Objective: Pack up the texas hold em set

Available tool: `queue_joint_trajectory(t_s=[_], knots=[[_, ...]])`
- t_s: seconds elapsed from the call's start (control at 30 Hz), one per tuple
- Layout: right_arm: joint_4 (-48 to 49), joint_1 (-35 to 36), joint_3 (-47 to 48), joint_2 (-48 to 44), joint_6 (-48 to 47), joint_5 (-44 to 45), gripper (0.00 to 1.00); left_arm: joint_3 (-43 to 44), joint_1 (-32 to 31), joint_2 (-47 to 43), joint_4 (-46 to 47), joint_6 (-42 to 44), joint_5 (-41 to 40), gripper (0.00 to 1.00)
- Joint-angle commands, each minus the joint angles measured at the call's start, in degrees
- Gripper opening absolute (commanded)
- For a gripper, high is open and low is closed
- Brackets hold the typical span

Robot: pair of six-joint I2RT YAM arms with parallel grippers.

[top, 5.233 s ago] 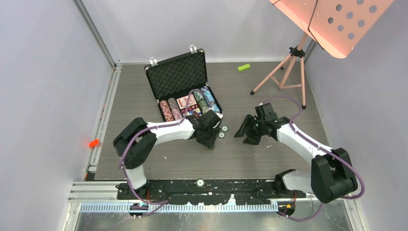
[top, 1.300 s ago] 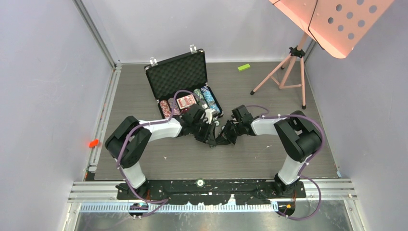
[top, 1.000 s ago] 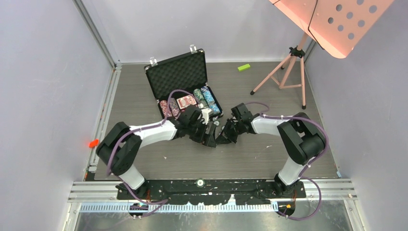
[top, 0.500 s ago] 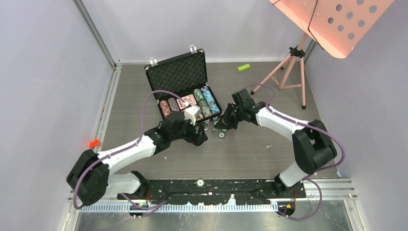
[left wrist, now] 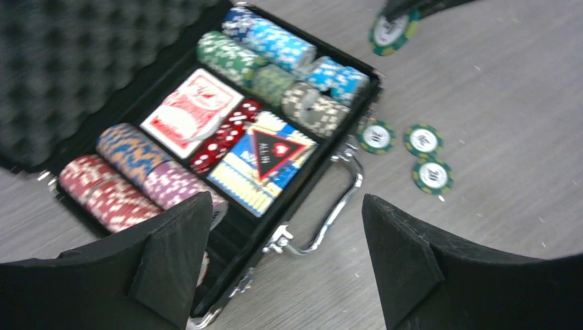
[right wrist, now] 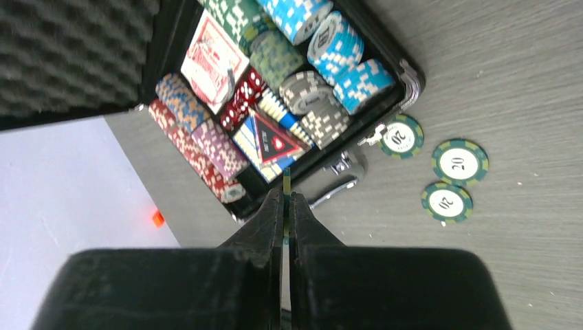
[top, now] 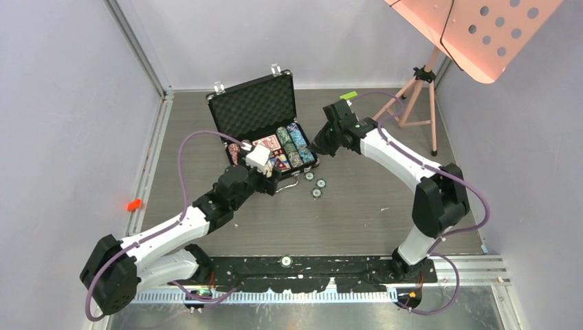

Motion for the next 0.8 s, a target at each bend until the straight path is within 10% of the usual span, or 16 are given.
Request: queue_joint_trajectory(t_s=[0.0,0.77], knots=[[-4.9,1.5,5.3,4.4,6.6,7.9,0.01,-0.3,3.5,-4.4,0.3,-5.5,-7.1,0.82],[-4.9,3.7,28.2,27.7,10.5,6.5,0.01,-9.4,9.4,-15.0,3.5,-12.0,-4.9,0.85]])
